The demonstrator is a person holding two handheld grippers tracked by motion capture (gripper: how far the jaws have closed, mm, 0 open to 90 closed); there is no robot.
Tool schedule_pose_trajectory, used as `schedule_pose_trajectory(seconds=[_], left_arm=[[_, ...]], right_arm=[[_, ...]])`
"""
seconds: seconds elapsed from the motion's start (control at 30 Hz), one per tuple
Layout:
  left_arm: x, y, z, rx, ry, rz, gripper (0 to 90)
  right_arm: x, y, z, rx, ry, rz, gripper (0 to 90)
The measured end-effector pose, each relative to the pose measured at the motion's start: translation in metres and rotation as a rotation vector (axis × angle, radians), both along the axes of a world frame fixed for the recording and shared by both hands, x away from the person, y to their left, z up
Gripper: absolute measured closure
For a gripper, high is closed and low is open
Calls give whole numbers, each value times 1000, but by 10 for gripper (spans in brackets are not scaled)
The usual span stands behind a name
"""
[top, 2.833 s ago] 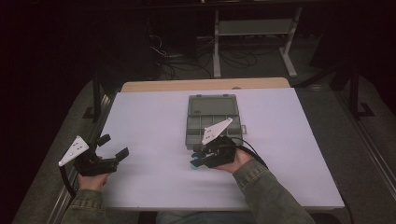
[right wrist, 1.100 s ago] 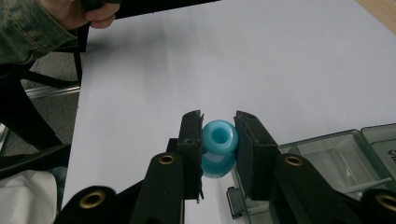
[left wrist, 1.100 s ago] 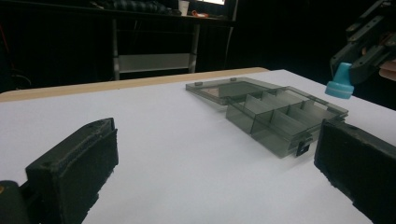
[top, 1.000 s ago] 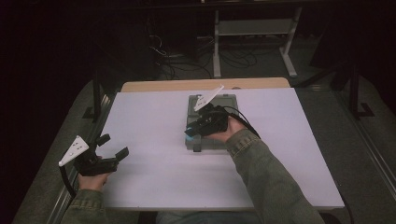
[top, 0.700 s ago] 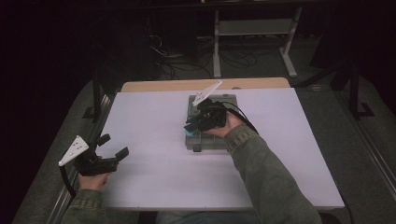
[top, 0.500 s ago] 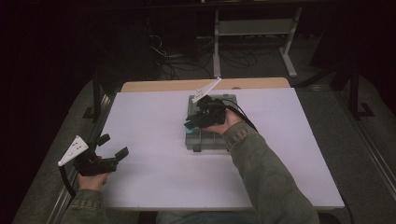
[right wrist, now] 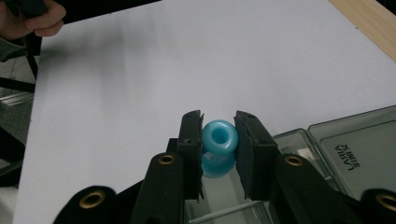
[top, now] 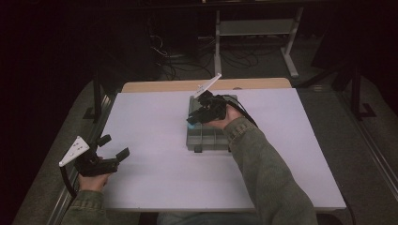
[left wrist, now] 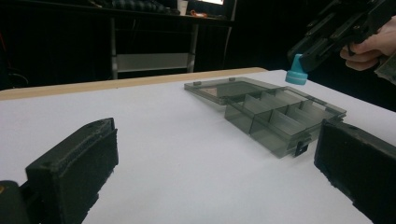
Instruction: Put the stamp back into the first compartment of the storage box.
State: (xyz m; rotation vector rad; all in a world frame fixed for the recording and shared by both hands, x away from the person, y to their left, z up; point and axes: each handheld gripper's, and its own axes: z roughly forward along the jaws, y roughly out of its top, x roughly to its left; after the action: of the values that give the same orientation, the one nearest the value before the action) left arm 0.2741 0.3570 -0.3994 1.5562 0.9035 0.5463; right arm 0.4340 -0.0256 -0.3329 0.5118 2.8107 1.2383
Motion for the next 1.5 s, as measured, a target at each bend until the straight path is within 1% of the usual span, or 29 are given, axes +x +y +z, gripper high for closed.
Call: schedule_pose_trajectory(seconds=[0.03, 0.07, 0.27, 0.33, 0.37, 0.47, 0.53, 0.63, 0.73, 0.8, 0.87, 0.97, 1.07, 1.1, 1.23, 1.37, 1.4, 1.5], left_arm=[[0, 0, 0, -1, 2, 1, 0], [0, 0, 0, -2, 4, 1, 0], [0, 0, 0, -2, 1, 1, 0], [0, 0, 0, 0, 2, 0, 0], [0, 0, 0, 1, 2, 0, 0], [0, 0, 0, 1, 1, 1, 0], [0, 0, 0, -4, 1, 3, 0], [-1, 1, 0, -3, -4, 3, 0], [-1, 1, 0, -12, -2, 5, 0], [-2, 1, 0, -14, -4, 6, 0], [-2, 2, 0, -4, -3, 5, 0], [-2, 2, 0, -10, -2, 6, 0], [-2, 2, 0, -6, 4, 8, 0], [-2, 3, 0, 7, 4, 7, 0], [-2, 2, 0, 6, 1, 5, 0], [-2, 2, 0, 2, 0, 4, 0], [-2, 2, 0, -4, -1, 5, 0], [-2, 2, 0, -5, 0, 5, 0]], right_arm=[[2, 0, -1, 0, -10, 3, 715], [3, 0, -1, -2, -2, 0, 715], [11, 0, -3, -8, -7, -11, 716], [13, 0, -3, -2, -6, -19, 715], [15, 1, -3, -4, -13, -17, 715], [18, 2, -2, -6, -10, -25, 715], [21, 3, -1, -12, -5, -31, 715], [23, 4, 1, -9, -15, -31, 715], [27, 4, 1, -7, -11, -33, 716], [30, 4, 1, -17, -12, -37, 715], [32, 5, -1, -20, -13, -44, 715], [35, 5, -4, -23, -4, -52, 715], [39, 4, -8, -31, 8, -67, 716], [40, 4, -9, -35, 7, -66, 715], [43, 5, -13, -52, 7, -74, 715], [45, 6, -19, -68, 23, -81, 715], [46, 6, -22, -74, 22, -83, 715], [48, 8, -27, -93, 21, -82, 715]])
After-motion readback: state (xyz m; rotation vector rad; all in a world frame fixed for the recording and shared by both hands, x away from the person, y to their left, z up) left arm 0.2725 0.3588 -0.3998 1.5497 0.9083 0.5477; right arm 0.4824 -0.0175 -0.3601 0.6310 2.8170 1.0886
